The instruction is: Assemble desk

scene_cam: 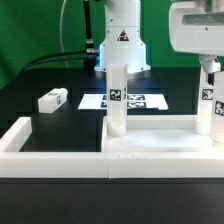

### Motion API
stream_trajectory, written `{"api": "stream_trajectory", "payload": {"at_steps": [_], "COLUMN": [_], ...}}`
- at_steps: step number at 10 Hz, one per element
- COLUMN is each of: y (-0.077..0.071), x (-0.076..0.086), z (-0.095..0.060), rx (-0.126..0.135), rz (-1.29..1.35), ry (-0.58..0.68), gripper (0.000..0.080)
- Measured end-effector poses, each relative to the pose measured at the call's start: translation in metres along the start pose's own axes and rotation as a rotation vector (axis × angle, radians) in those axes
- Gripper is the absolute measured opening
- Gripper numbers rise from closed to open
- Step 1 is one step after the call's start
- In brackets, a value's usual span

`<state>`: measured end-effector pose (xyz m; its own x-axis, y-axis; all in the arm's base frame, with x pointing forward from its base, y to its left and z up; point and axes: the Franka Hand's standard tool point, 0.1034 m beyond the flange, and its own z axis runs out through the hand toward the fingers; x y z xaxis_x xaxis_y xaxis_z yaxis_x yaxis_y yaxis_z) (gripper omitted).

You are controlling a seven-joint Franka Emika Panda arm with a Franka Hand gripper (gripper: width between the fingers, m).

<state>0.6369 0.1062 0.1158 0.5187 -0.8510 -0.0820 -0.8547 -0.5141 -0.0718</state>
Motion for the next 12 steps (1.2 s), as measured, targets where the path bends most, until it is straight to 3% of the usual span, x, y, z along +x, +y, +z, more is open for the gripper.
{"api": "stream_trajectory", "payload": {"at_steps": [1,2,3,7,9,12], "y": [0.0004,0.0006,-0.0027,-0.0021,-0.0013,-0.0011], "x": [0.0010,0.0039,0.0032,0.0048,0.0042,-0.0005], "z": [0.0000,-0.0002,-0.0011,-0.0011,-0.0014,0.0035], "rx": [-0.001,-0.005,-0.003,-0.007,-0.046,-0.066], "rz": [-0.048,-0.157,-0.274,-0.533,-0.758,-1.131], "ry": [0.002,0.011,0.030,0.031,0.049,0.036], "gripper": [0.0510,0.0617,0.0643,0.0649,0.0649,0.0649]}}
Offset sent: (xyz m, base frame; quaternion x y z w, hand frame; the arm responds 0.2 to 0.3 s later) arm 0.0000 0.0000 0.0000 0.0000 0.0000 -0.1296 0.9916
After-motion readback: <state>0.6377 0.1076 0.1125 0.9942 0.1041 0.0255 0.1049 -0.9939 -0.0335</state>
